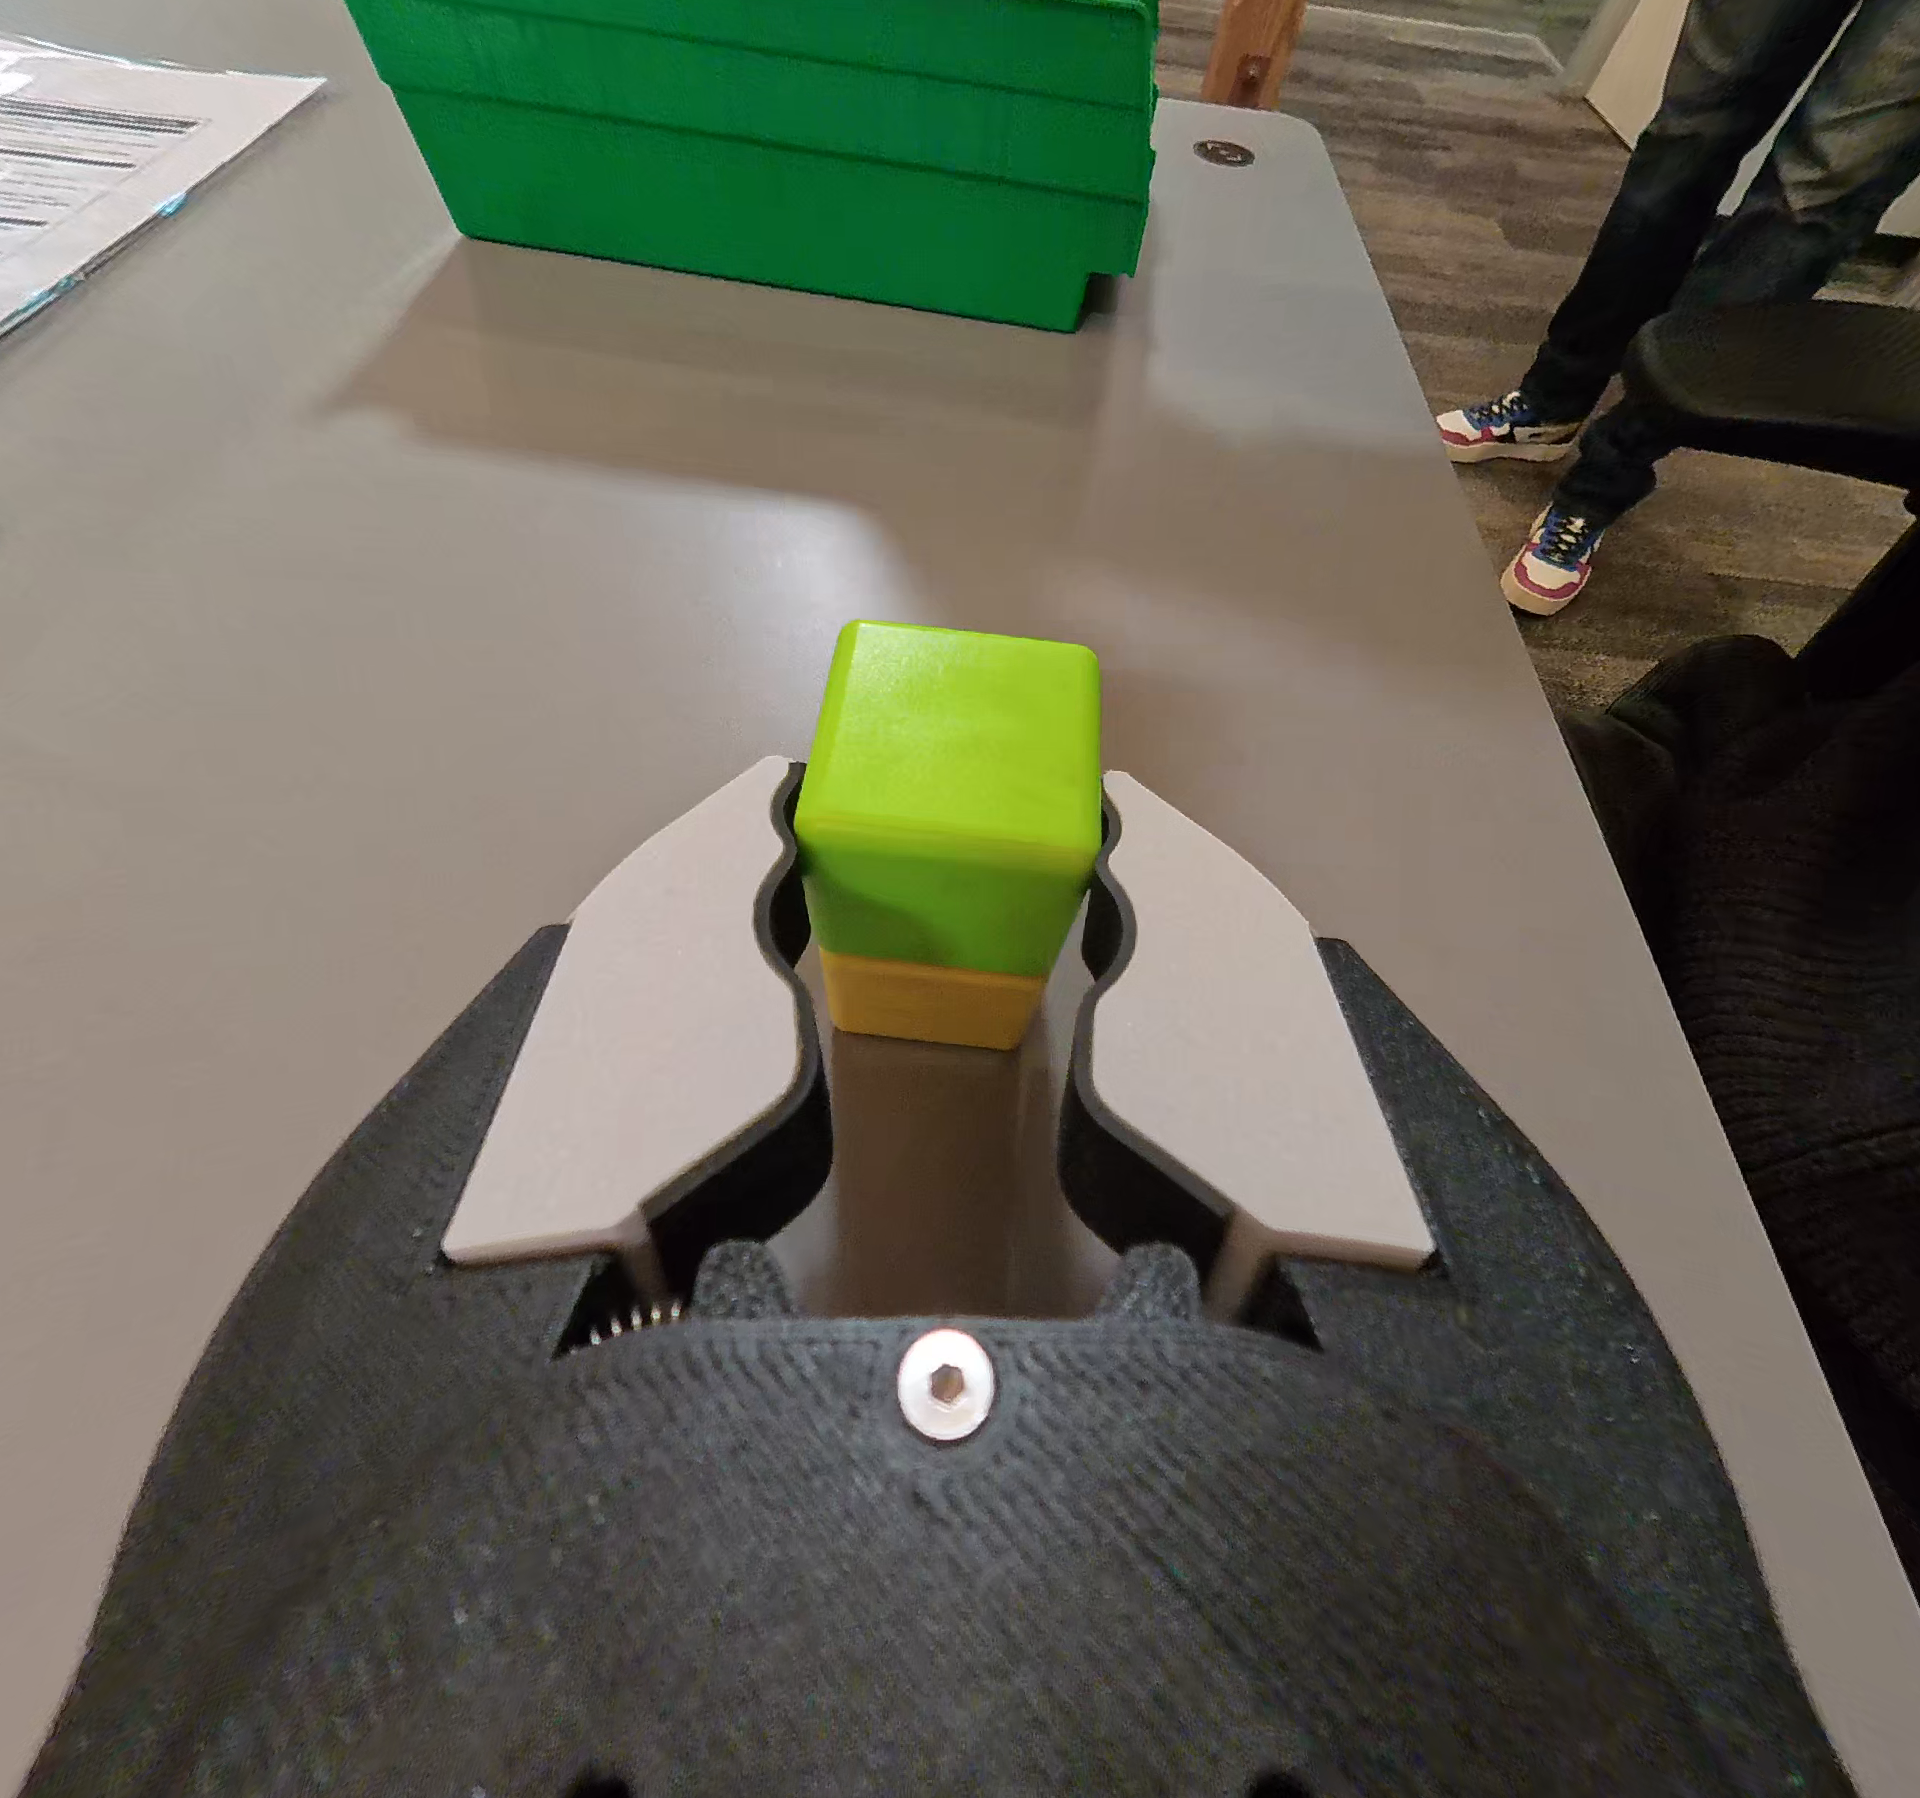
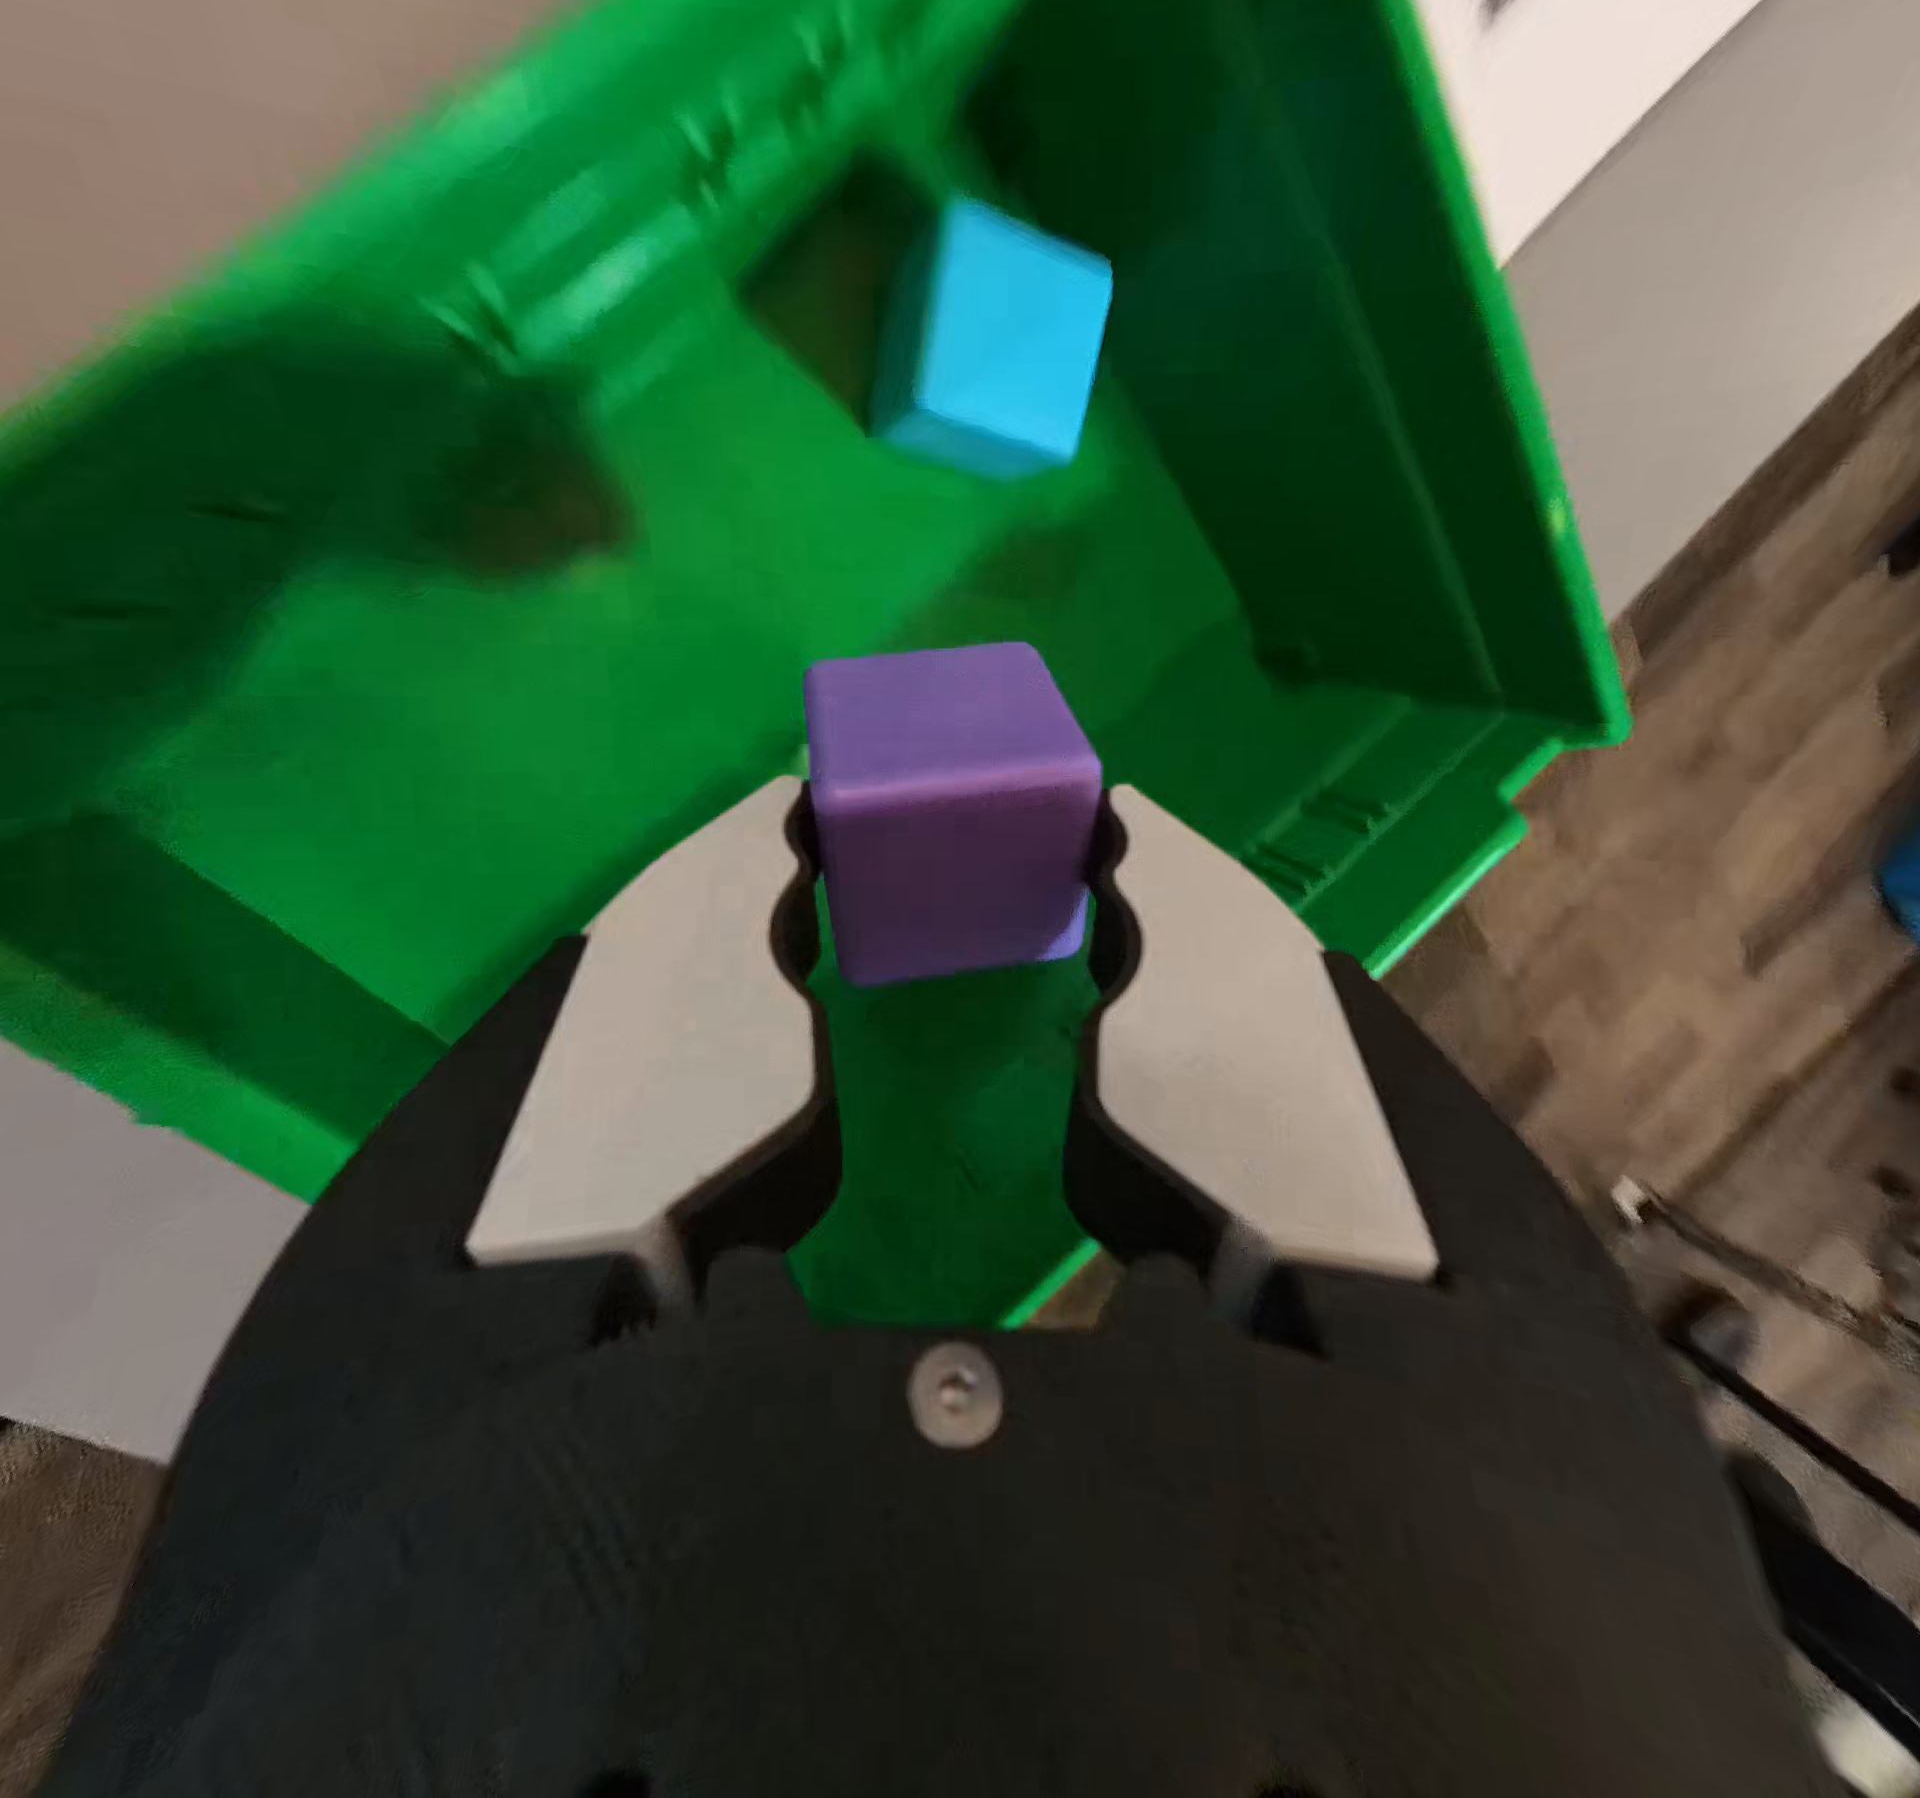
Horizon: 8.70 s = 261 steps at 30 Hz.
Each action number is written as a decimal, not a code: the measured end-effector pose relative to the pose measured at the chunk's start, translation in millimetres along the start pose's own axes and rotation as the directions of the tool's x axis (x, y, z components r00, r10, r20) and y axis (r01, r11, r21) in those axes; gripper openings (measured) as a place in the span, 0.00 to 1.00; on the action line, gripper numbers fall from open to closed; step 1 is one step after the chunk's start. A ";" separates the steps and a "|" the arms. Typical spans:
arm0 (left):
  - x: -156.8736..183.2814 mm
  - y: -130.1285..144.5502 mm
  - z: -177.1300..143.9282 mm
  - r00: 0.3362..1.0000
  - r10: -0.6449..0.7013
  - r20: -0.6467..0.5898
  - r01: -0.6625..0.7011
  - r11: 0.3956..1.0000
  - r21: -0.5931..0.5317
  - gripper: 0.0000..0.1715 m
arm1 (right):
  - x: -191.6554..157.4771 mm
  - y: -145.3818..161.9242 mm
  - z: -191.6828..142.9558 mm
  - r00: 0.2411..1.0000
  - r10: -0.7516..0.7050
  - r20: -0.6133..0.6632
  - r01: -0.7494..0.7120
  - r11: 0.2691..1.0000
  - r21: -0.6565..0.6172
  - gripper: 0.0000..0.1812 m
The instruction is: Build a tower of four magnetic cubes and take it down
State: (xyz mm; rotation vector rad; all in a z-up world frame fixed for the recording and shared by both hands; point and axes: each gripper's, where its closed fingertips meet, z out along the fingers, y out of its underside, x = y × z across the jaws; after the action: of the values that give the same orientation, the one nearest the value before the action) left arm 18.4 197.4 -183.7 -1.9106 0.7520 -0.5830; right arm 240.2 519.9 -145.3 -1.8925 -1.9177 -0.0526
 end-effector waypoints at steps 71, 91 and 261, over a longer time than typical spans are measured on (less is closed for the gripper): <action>-9.1 47.2 7.1 0.997 0.048 0.065 -0.025 0.947 -0.319 0.41 | -315.6 -234.5 -32.5 0.862 -0.257 0.436 -0.246 0.539 0.805 0.39; -6.6 50.1 9.0 0.999 0.037 0.038 -0.022 0.941 -0.338 0.30 | -328.9 -248.3 -19.9 0.837 -0.358 0.413 -0.167 0.553 0.817 0.31; 2.4 0.1 -8.2 0.960 -0.266 -0.092 0.266 0.964 -0.018 0.37 | -52.8 94.6 1.2 0.973 0.230 -0.029 -0.222 0.888 -0.403 0.36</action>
State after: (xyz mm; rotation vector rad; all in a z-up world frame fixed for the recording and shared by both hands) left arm 14.6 190.7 -180.2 -2.0158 0.5578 -0.8428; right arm 328.7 476.4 -190.2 -2.3832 -1.7847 -0.3883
